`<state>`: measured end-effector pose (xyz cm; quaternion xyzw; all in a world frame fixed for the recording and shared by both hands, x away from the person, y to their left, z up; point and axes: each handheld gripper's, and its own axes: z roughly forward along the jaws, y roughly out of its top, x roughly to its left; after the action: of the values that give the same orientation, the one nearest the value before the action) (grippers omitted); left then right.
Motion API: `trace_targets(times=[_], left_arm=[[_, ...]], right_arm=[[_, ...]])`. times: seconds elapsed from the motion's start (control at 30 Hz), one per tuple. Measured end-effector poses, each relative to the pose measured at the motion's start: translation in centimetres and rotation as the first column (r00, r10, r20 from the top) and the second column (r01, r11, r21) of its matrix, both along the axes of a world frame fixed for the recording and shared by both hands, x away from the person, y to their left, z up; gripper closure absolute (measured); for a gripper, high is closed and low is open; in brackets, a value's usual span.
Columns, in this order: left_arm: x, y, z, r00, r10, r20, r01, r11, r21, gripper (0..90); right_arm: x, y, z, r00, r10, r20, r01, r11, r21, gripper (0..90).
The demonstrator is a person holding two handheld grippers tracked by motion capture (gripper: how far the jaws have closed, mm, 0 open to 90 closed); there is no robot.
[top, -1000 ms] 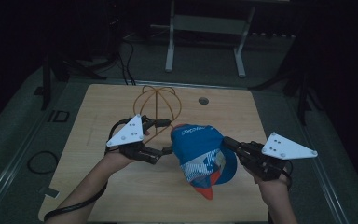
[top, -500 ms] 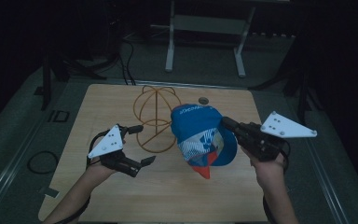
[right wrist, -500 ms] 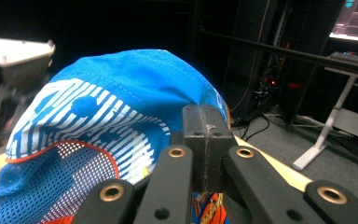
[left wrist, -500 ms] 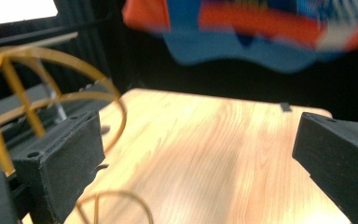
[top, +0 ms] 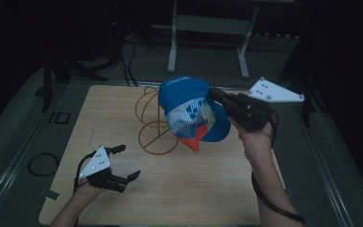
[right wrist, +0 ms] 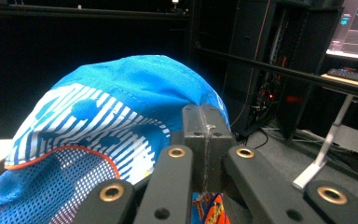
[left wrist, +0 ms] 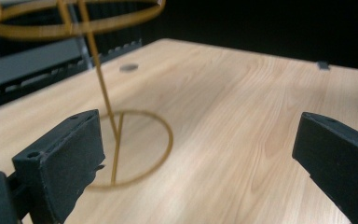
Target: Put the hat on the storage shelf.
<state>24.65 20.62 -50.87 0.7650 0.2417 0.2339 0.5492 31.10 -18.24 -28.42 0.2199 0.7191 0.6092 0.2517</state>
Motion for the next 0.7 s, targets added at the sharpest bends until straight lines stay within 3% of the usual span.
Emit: trace_targets(times=[0.03, 0.13, 0.27, 0.33, 0.47, 0.53, 0.6, 0.7], left_arm=[[-0.4, 0.2, -0.7, 0.9998, 0.017, -0.009, -0.017, 0.9996, 0.021, 2.3], [-0.7, 0.6, -1.2, 0.9995, 0.027, -0.016, -0.026, 0.9995, 0.019, 2.4], [-1.2, 1.2, -2.2, 0.9987, 0.043, -0.029, -0.043, 0.9990, -0.014, 2.4], [-1.3, 1.4, -2.6, 0.9983, 0.047, -0.034, -0.048, 0.9983, -0.033, 2.4], [-1.4, 1.9, -3.4, 0.9973, 0.064, -0.035, -0.065, 0.9970, -0.042, 2.4], [-1.3, 2.1, -3.6, 0.9966, 0.072, -0.040, -0.073, 0.9965, -0.040, 2.4], [-1.3, 2.3, -3.8, 0.9960, 0.078, -0.045, -0.080, 0.9954, -0.053, 2.4], [-1.2, 2.7, -3.8, 0.9950, 0.089, -0.046, -0.092, 0.9934, -0.068, 2.4]], right_arm=[[0.9, 1.1, 0.5, 1.0000, 0.001, -0.003, -0.001, 1.0000, -0.002, 90.0], [1.5, 2.1, 0.8, 1.0000, -0.001, -0.005, 0.001, 1.0000, -0.006, 90.0], [3.5, 5.1, 1.0, 0.9998, -0.002, -0.021, 0.001, 0.9997, -0.024, 90.0], [4.0, 5.7, 1.0, 0.9995, 0.007, -0.031, -0.007, 0.9997, -0.023, 90.0], [5.9, 9.1, 0.3, 0.9977, 0.014, -0.066, -0.018, 0.9979, -0.063, 90.0], [6.2, 9.8, 0.2, 0.9973, 0.016, -0.072, -0.022, 0.9970, -0.075, 90.0], [7.2, 11.8, -0.5, 0.9941, 0.029, -0.105, -0.039, 0.9955, -0.087, 90.0], [7.8, 13.1, -1.0, 0.9918, 0.035, -0.123, -0.048, 0.9933, -0.105, 90.0]])
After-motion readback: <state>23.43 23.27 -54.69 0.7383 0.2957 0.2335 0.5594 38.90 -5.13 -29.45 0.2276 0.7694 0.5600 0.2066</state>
